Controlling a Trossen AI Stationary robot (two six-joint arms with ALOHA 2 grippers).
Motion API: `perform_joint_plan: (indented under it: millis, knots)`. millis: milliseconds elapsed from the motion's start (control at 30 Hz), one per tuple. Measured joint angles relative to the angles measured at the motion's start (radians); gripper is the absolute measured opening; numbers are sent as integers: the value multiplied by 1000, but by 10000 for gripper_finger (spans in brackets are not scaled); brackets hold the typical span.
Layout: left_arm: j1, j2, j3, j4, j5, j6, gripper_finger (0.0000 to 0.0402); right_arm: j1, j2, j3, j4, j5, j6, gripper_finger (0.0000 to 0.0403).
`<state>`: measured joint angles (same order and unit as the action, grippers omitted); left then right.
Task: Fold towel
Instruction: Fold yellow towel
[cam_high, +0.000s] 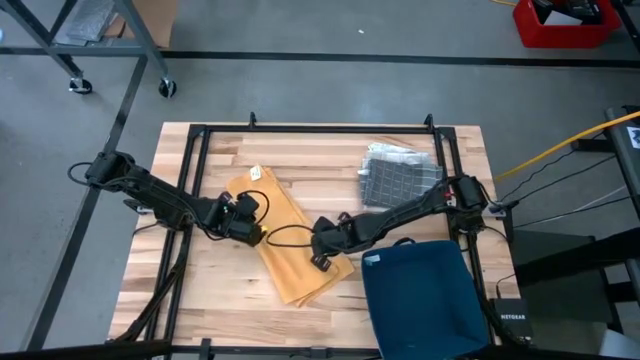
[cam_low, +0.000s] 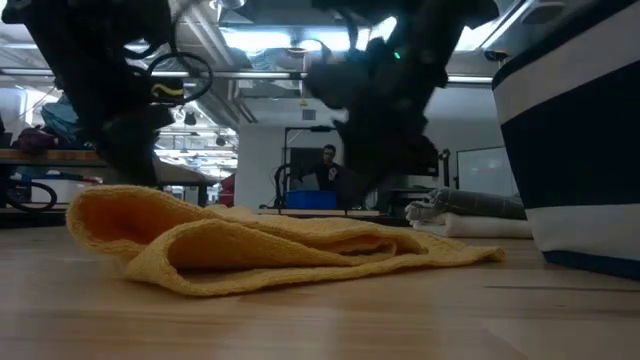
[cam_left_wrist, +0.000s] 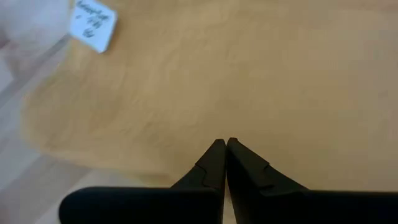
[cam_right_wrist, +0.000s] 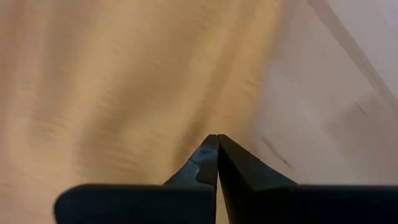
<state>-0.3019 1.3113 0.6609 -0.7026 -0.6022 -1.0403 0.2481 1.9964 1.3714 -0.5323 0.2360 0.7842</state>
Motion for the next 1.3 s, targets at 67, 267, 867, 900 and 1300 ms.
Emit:
perform_joint_plan:
  millis: [67,267,867,900,1300]
  knots:
    - [0,0,0,-41,0,0,5,0,6,2,-74,0,27,14]
    - [47,0,-54,-32,-11,-5,5,1,39,-1,-117,-74,77,4]
    - [302,1,-229,493,-14,254,5,13,75,6,39,-261,48,14]
    - [320,1,-229,529,-13,285,5,14,76,5,65,-274,45,14]
    - [462,1,-227,771,-3,525,5,15,77,5,238,-330,29,14]
